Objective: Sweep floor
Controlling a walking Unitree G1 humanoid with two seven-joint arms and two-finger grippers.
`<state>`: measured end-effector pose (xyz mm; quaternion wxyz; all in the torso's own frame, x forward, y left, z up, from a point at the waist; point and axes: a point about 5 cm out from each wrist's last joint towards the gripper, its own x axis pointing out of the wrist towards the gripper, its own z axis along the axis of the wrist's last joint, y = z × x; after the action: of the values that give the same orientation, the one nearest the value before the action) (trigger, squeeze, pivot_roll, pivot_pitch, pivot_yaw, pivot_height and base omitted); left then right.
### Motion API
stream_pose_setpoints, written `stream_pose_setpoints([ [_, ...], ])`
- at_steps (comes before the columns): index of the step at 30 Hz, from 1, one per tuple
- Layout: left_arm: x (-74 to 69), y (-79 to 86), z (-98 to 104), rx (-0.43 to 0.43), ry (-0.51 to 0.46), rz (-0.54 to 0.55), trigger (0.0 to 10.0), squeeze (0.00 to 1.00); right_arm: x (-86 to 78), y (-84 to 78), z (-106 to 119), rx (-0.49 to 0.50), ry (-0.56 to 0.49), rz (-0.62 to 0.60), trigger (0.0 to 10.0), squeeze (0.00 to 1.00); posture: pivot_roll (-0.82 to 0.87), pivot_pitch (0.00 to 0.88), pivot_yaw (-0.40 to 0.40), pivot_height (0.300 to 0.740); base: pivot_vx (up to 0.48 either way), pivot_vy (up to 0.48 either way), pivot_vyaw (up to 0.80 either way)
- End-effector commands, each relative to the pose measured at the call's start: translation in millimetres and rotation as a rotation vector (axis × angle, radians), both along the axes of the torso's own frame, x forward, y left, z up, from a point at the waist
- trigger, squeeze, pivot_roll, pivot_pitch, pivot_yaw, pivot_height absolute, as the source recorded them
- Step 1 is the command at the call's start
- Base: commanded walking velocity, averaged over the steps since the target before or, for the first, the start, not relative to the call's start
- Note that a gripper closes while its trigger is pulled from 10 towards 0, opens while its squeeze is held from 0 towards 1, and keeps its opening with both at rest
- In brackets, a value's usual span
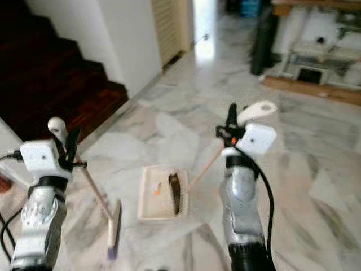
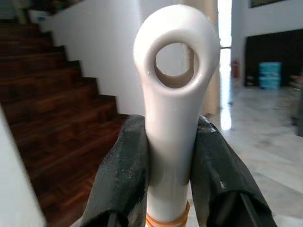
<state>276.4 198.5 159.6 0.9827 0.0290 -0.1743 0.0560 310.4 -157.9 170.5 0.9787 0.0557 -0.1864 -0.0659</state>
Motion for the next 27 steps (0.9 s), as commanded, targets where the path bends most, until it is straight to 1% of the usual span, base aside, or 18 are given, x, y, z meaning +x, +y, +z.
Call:
stream_pose_setpoints([
  [1, -3.8, 5.5, 6.1, 0.013, -0.023, 0.026, 10.0, 0.00, -0.9, 6.9, 14.5, 0.001, -0.057, 0.023, 10.0, 0.00, 0.06, 0.000, 0.093, 0.740, 0.000, 0.000, 0.79],
  [12, -7.1, 4.5, 7.0, 0.004, -0.020, 0.042, 10.0, 0.00, -0.9, 7.0, 15.8, -0.006, -0.040, 0.041, 10.0, 0.00, 0.07, 0.000, 0.085, 0.740, 0.000, 0.000, 0.80],
  [20, -8.9, 6.5, 4.8, 0.001, -0.007, 0.055, 10.0, 0.00, -1.1, 11.0, 15.6, 0.004, -0.031, 0.065, 10.0, 0.00, 0.07, 0.000, 0.079, 0.740, 0.000, 0.000, 0.80],
  [27, -12.7, 6.2, 0.8, -0.012, 0.008, 0.051, 10.0, 0.00, -0.2, 5.6, 16.3, -0.003, -0.029, 0.054, 10.0, 0.00, 0.07, 0.000, 0.070, 0.740, 0.000, 0.000, 0.80],
])
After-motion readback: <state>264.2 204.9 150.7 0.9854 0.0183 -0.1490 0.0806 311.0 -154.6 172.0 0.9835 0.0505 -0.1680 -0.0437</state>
